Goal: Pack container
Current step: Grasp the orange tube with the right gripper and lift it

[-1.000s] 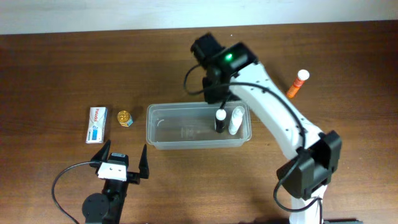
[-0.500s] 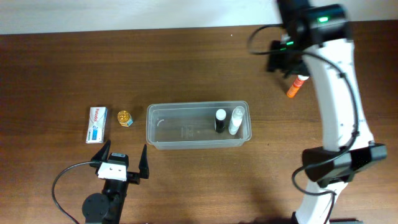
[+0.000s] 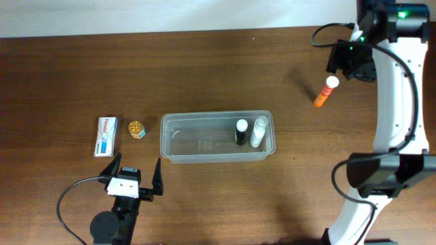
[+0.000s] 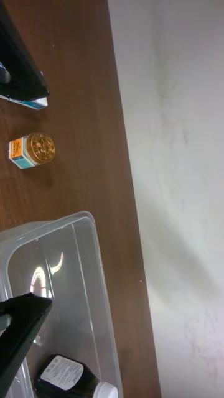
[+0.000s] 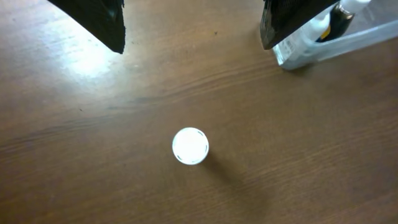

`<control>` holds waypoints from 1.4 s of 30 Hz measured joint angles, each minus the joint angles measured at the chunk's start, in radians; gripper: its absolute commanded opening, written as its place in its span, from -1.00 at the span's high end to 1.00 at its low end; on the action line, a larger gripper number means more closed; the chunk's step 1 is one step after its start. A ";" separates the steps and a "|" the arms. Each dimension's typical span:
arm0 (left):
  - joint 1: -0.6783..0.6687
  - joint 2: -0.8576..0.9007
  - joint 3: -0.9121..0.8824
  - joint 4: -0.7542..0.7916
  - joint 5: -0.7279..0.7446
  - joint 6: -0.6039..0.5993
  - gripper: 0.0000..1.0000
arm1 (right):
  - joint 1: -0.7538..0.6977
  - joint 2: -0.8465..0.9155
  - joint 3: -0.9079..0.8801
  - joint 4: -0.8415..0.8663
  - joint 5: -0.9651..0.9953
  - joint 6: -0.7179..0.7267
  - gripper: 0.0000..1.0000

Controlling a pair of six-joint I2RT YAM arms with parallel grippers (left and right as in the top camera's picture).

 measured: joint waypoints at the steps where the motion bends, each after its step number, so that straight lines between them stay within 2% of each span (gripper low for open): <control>1: 0.000 0.000 0.000 0.000 0.000 0.000 -0.99 | 0.000 0.017 0.000 0.005 -0.003 -0.001 -0.24; 11: 0.000 0.000 0.000 0.000 0.000 0.000 -0.99 | -0.008 0.178 -0.007 0.091 -0.014 -0.026 -0.25; 24: 0.000 0.000 0.000 0.000 0.000 0.000 -0.99 | -0.047 0.240 -0.007 0.101 -0.015 -0.046 -0.22; 27: 0.000 0.000 0.000 0.000 0.000 0.000 -0.99 | -0.047 0.258 -0.007 0.102 -0.015 -0.048 -0.15; 42: 0.000 0.000 0.000 0.000 0.000 0.000 -0.99 | -0.047 0.282 -0.007 0.129 -0.018 -0.056 -0.06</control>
